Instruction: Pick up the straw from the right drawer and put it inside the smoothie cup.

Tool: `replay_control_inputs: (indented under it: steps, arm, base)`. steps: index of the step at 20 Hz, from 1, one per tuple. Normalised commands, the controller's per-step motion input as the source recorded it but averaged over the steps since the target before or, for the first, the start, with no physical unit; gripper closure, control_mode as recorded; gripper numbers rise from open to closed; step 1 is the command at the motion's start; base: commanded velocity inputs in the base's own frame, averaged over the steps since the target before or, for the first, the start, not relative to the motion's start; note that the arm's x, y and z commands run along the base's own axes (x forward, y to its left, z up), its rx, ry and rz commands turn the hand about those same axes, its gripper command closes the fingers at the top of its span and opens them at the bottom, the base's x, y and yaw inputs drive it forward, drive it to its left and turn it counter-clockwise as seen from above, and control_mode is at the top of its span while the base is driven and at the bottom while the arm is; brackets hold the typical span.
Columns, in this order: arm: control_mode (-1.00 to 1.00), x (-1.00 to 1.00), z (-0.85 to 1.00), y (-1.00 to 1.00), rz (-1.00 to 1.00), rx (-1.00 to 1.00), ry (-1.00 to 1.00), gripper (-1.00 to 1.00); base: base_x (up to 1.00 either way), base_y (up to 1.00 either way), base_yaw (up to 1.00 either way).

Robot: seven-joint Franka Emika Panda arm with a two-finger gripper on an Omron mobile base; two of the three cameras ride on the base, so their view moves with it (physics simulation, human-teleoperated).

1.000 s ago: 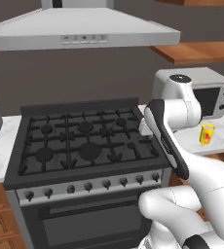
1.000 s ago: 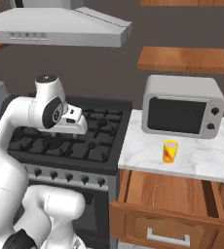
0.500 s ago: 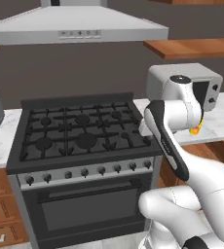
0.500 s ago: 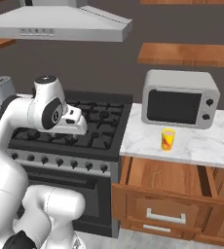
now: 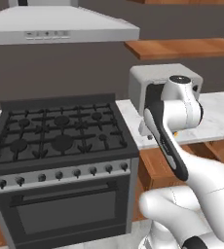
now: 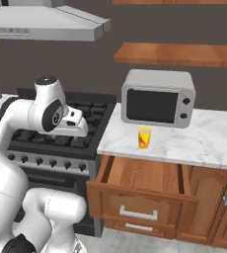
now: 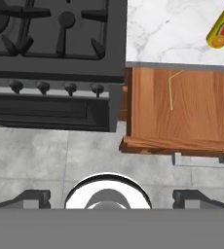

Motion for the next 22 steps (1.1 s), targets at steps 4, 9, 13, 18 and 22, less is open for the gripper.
replay_control_inputs:
  steps: [4, 9, 13, 18, 22]
  arm:
    - [1.0, 0.0, 0.0, 0.0, 0.0, 0.0, 0.0, -1.0]
    - [1.0, 0.0, 0.0, 0.0, 0.0, 0.0, 0.0, -1.0]
    - [1.0, 0.0, 0.0, 0.0, 0.0, 0.0, 0.0, -1.0]
    - [1.0, 0.0, 0.0, 0.0, 0.0, 0.0, 0.0, -1.0]
    - [1.0, 0.0, 0.0, 0.0, 0.0, 0.0, 0.0, -1.0]
  base:
    - [-0.23, -0.61, 0.0]
    - [-0.32, -0.45, 0.0]
    - [-0.33, -0.27, 0.0]
    - [-0.32, -0.13, 0.0]
    - [-0.2, -0.14, 0.0]
